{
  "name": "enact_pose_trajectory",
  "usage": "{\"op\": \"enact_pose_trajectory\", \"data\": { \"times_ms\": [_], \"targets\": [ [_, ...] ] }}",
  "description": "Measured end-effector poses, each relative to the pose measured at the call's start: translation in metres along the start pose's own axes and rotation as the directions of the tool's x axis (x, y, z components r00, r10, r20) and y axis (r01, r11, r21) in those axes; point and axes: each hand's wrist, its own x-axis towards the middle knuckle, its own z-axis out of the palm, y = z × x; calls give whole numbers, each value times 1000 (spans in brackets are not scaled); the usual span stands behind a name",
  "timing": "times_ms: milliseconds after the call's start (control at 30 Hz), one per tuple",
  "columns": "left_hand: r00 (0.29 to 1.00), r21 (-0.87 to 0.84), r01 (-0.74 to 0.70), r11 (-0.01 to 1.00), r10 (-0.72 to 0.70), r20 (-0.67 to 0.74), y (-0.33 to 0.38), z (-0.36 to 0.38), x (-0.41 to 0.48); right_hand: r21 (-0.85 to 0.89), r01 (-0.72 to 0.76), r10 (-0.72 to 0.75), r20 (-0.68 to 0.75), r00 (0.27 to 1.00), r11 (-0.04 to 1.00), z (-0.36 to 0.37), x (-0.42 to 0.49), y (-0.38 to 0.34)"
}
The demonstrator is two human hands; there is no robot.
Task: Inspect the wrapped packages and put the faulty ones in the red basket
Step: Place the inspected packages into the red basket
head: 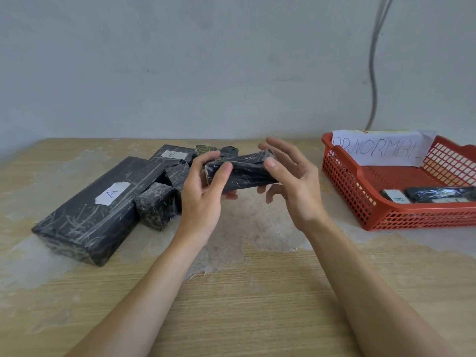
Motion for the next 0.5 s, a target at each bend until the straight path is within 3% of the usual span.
{"op": "enact_pose_trajectory", "data": {
  "times_ms": [200, 500],
  "targets": [
    [1000, 15, -17, 1000, 17, -8, -5, 2, 0, -48, 39, -42, -60, 997, 998, 6, 0, 5],
    [996, 100, -47, 994, 55, -75, -6, -3, 6, -423, 108, -125, -12, 992, 900, -1, -2, 16]
  ]
}}
